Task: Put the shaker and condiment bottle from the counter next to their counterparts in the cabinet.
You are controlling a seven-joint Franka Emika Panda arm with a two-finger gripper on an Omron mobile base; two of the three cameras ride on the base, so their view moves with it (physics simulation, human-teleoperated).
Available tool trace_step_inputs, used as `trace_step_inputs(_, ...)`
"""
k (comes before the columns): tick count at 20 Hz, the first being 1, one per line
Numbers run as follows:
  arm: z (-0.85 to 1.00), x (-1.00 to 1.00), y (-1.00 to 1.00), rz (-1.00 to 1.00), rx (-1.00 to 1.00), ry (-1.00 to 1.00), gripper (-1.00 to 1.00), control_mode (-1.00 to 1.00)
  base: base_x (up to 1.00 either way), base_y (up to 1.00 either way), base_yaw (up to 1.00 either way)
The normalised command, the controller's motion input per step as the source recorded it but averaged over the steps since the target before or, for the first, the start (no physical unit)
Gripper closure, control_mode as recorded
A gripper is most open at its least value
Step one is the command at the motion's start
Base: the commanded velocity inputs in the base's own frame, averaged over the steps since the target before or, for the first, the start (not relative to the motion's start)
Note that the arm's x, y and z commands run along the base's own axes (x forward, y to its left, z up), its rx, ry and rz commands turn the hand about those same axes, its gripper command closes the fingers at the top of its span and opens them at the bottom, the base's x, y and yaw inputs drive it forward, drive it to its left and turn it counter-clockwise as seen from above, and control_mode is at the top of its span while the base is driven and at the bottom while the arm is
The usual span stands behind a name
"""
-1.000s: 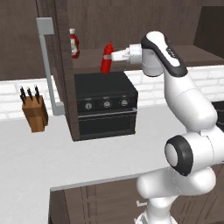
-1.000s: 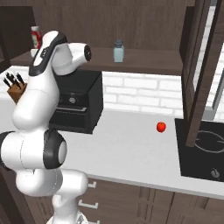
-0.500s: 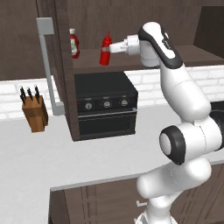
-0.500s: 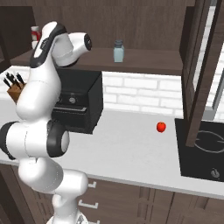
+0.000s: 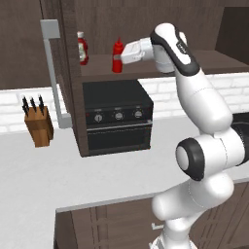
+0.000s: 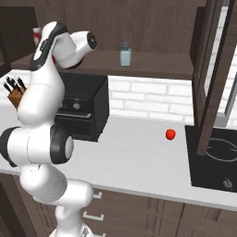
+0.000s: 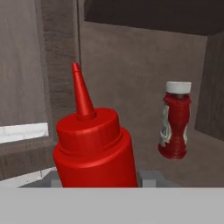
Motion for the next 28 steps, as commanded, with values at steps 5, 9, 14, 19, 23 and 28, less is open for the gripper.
trace_step_inputs(5, 0.0, 0.05, 0.11, 0.0, -0.02, -0.07, 1.0, -1.0, 0.0, 0.0, 0.0)
trace_step_inputs(9, -0.05, 0.14, 0.0, 0.0, 0.09, 0.0, 1.0, -1.0, 0.0, 0.0, 0.0)
trace_step_inputs(14, -0.18, 0.21, 0.01, 0.0, 0.12, 0.0, 1.0, -1.0, 0.0, 0.0, 0.0)
trace_step_inputs(19, -0.13, 0.26, 0.23, 0.0, 0.01, 0.0, 1.0, -1.0, 0.0, 0.0, 0.0)
trace_step_inputs(23, -0.03, 0.32, 0.34, 0.0, 0.0, 0.0, 1.0, -1.0, 0.0, 0.0, 0.0)
trace_step_inputs(28, 0.0, 0.39, 0.24, 0.0, 0.0, 0.0, 1.0, -1.0, 0.0, 0.0, 0.0)
